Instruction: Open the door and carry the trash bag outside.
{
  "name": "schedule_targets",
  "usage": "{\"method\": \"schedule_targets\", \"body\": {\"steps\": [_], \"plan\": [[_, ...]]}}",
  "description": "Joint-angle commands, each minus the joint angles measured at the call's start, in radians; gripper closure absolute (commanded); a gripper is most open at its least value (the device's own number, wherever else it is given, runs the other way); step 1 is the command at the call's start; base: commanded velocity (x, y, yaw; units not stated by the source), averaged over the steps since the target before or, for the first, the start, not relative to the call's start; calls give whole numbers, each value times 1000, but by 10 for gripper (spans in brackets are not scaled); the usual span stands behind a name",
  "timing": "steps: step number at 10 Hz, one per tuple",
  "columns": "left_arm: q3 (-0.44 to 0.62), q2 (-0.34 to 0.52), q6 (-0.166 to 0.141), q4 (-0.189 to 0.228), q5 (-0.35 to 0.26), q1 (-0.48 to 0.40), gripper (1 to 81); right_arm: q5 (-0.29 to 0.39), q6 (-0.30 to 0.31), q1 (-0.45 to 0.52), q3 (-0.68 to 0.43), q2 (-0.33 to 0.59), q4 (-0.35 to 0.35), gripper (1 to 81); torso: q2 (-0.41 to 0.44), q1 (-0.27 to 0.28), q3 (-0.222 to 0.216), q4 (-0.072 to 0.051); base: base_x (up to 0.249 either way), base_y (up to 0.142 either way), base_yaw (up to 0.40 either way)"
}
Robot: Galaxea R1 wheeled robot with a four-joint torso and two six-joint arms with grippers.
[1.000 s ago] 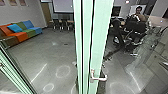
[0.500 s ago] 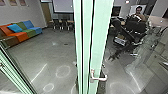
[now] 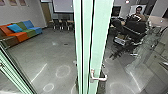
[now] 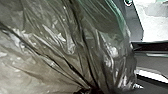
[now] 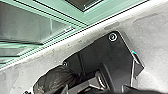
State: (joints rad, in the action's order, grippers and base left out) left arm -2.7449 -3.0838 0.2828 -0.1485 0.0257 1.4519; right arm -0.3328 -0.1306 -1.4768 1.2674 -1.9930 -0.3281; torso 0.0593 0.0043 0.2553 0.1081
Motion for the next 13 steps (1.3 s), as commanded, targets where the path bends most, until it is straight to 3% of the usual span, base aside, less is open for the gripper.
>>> {"method": "schedule_targets", "body": {"steps": [1,3,7,9,13], "plan": [[7,-13,1,12,-76,-31,811,234,-3,227,-145,176,3,10,0,0,0,0,0,0,0],[8,-13,1,10,-75,-32,811,328,3,345,-159,236,-45,10,0,0,0,0,0,0,0],[7,-13,1,9,-73,-32,811,449,8,534,-203,267,-358,10,0,0,0,0,0,0,0],[7,-13,1,7,-72,-34,811,540,8,620,-186,268,-365,10,0,0,0,0,0,0,0],[7,-14,1,7,-72,-40,811,619,8,796,-203,287,-301,10,0,0,0,0,0,0,0]]}}
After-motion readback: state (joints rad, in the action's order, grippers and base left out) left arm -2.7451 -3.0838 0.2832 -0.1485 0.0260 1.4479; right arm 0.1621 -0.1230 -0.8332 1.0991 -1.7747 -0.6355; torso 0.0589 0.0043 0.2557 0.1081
